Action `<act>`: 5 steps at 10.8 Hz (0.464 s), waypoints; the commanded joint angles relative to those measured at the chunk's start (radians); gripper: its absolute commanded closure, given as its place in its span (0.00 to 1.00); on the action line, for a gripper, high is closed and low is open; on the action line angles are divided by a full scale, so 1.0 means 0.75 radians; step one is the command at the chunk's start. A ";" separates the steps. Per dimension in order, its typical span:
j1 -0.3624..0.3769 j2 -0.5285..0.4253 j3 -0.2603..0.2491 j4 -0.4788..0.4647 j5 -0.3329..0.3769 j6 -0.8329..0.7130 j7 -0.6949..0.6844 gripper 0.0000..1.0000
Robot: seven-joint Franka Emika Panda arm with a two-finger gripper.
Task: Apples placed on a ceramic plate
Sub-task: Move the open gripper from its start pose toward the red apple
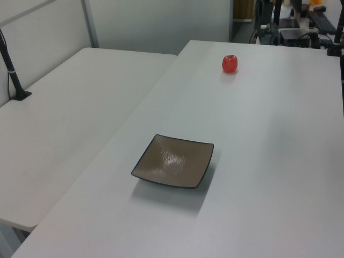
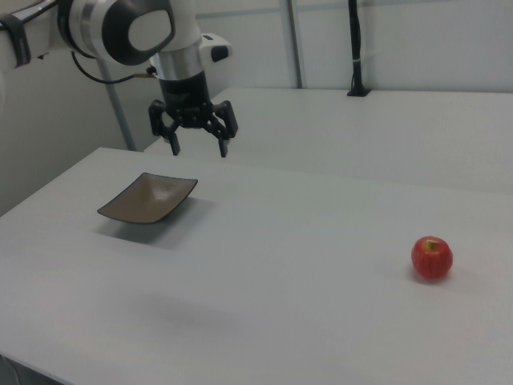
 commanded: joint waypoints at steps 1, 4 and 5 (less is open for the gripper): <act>-0.073 0.118 -0.081 0.115 0.001 0.085 -0.113 0.00; -0.073 0.212 -0.242 0.121 0.003 0.365 -0.175 0.00; -0.075 0.245 -0.279 0.119 0.005 0.447 -0.173 0.00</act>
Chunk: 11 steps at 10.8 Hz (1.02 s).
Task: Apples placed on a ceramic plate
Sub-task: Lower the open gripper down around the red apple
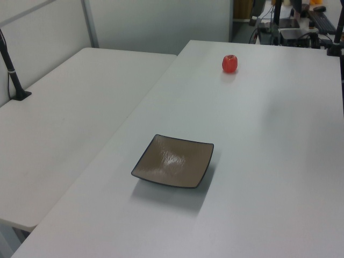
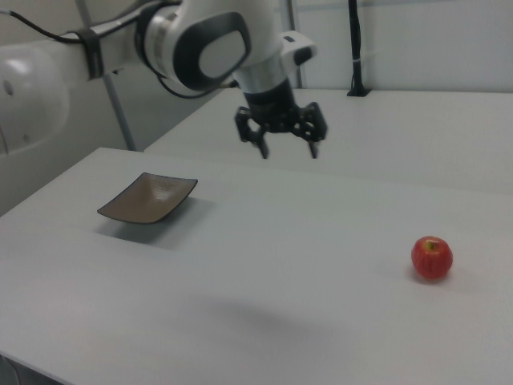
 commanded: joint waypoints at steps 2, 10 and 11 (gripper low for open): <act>-0.040 0.200 -0.106 0.031 0.016 0.306 -0.021 0.00; -0.147 0.638 -0.102 0.144 0.024 0.789 0.086 0.00; -0.153 0.683 -0.102 0.158 0.024 0.838 0.088 0.00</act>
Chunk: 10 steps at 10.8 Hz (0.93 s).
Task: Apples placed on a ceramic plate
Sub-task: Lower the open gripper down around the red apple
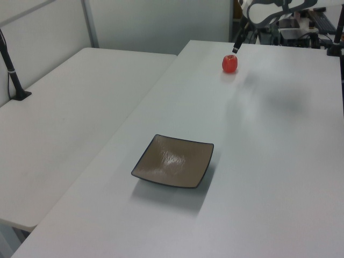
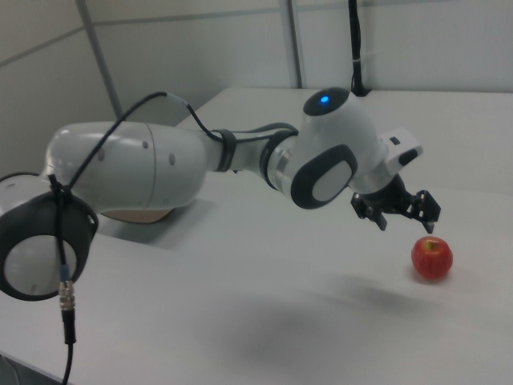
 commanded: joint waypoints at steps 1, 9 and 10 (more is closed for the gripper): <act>-0.024 0.158 -0.003 0.095 0.020 0.138 0.052 0.00; -0.047 0.312 0.024 0.171 0.022 0.306 0.172 0.00; -0.047 0.326 0.026 0.169 0.022 0.331 0.174 0.00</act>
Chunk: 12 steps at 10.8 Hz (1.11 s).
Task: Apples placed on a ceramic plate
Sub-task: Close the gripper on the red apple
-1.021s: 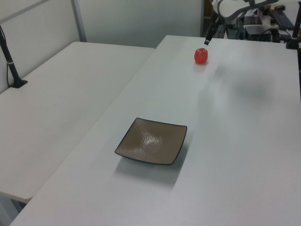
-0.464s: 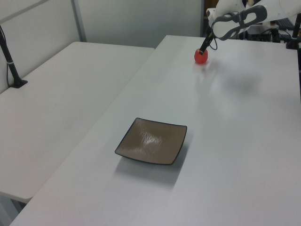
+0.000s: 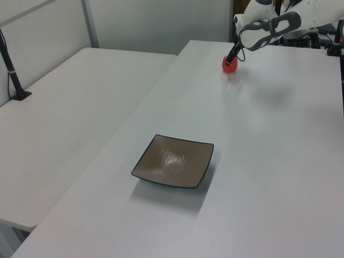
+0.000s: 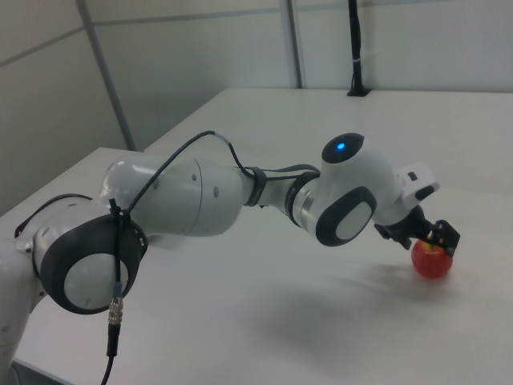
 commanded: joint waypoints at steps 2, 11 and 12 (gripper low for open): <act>-0.004 0.068 0.025 0.026 0.020 0.094 0.020 0.11; 0.000 -0.017 0.031 0.010 0.026 0.074 -0.017 1.00; 0.008 -0.072 0.031 -0.012 0.028 0.070 -0.013 1.00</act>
